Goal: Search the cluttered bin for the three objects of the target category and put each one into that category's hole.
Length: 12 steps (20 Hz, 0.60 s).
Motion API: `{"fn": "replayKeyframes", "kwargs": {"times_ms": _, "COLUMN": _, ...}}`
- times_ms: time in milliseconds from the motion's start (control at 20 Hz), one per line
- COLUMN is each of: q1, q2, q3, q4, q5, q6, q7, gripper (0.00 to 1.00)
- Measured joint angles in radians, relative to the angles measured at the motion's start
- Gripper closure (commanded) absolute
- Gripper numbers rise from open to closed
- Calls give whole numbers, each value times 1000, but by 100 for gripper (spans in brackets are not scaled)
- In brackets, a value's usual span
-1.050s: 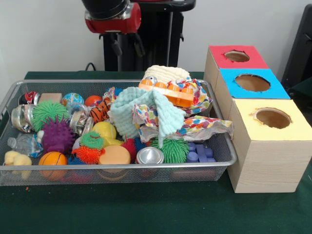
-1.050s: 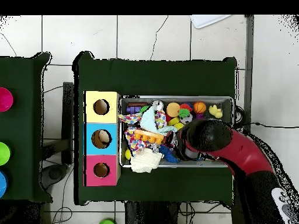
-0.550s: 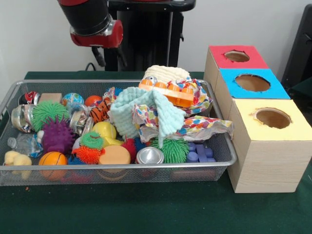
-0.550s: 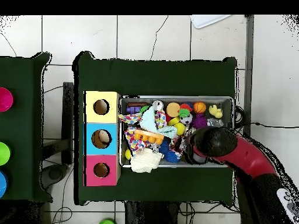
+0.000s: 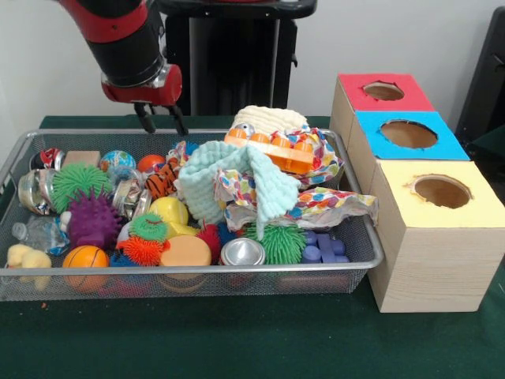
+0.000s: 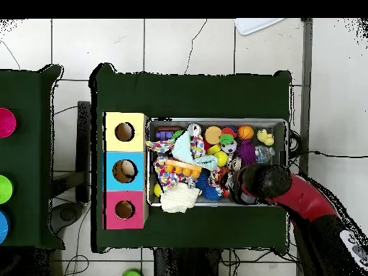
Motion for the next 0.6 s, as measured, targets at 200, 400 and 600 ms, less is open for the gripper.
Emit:
{"fn": "replayKeyframes", "kwargs": {"times_ms": 200, "q1": -25, "q2": 44, "q3": 9, "q4": 0, "q5": -26, "q6": -38, "q7": 0, "gripper": 0}}
{"fn": "replayKeyframes", "kwargs": {"times_ms": 400, "q1": -45, "q2": 83, "q3": 19, "q4": 0, "q5": -51, "q6": -68, "q7": 0, "gripper": 0}}
{"fn": "replayKeyframes", "kwargs": {"times_ms": 600, "q1": -60, "q2": 124, "q3": 35, "q4": 0, "q5": -74, "q6": -102, "q7": 0, "gripper": 0}}
